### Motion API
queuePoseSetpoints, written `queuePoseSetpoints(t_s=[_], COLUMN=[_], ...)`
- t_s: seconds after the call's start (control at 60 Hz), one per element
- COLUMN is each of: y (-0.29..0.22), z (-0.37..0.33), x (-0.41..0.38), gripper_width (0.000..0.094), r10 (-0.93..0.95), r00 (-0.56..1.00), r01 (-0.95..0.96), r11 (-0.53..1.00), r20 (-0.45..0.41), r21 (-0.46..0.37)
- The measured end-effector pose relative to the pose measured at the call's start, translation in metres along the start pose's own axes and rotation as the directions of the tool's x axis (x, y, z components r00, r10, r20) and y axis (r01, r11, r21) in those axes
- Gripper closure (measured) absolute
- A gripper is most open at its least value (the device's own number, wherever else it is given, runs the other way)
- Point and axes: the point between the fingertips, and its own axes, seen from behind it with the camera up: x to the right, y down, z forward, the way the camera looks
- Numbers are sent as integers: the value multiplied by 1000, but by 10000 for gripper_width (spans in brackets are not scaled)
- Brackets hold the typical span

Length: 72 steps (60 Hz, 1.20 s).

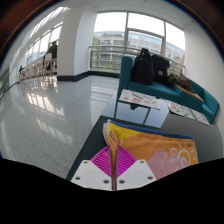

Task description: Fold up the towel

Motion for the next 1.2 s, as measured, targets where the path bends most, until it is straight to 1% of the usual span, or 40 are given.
queuePoseSetpoints(t_s=[0.067, 0.117, 0.15, 0.167, 0.183, 0.233, 0.283, 0.417, 0.5, 0.517, 0.55, 0.567, 0.617, 0.65, 0.667, 0.683, 0.717, 0.733, 0.767, 0.8, 0.9, 1.033, 1.117, 1.2], y=[-7, -26, -40, -47, -47, -63, -67, -45, -10, -2, 16, 17, 46, 55, 55, 53, 53, 46, 36, 23, -18, -55, -55, -46], z=[-4, -21, -33, -39, -38, -55, -66, -77, -67, -63, -52, -52, -40, -39, -40, -42, -41, -50, -61, -73, -116, -185, -220, -252], x=[9, 23, 43, 55, 37, 73, 104, 211, 252, 260, 275, 272, 284, 297, 304, 309, 319, 313, 324, 331, 335, 331, 328, 323], gripper_width=[898, 898, 898, 898, 898, 898, 899, 900, 899, 882, 818, 768, 528, 363, 312, 283, 269, 267, 253, 224, 152, 129, 127, 128], r10=[33, 66, 81, 87, 102, 115, 138, 205, 223, 230, 245, 249, 244, 255, 262, 269, 281, 290, 304, 315, 334, 352, 349, 330], r00=[999, 996, 995, 995, 994, 993, 990, 973, 959, 956, 953, 953, 955, 952, 949, 947, 944, 941, 937, 934, 934, 933, 935, 941], r01=[-32, -67, -83, -90, -104, -117, -137, -190, -212, -222, -240, -246, -252, -268, -275, -281, -289, -297, -307, -313, -322, -335, -331, -307], r11=[999, 998, 995, 994, 992, 987, 982, 973, 974, 973, 969, 969, 967, 962, 960, 959, 957, 955, 952, 949, 940, 925, 922, 927], r20=[40, 61, 58, 51, 41, 26, -3, -109, -175, -181, -178, -176, -167, -173, -175, -175, -172, -173, -173, -168, -125, -74, -61, -79], r21=[-17, 19, 46, 59, 72, 110, 129, 133, 77, 65, 50, 39, -34, -58, -54, -45, -28, -18, 10, 38, 109, 179, 202, 213])
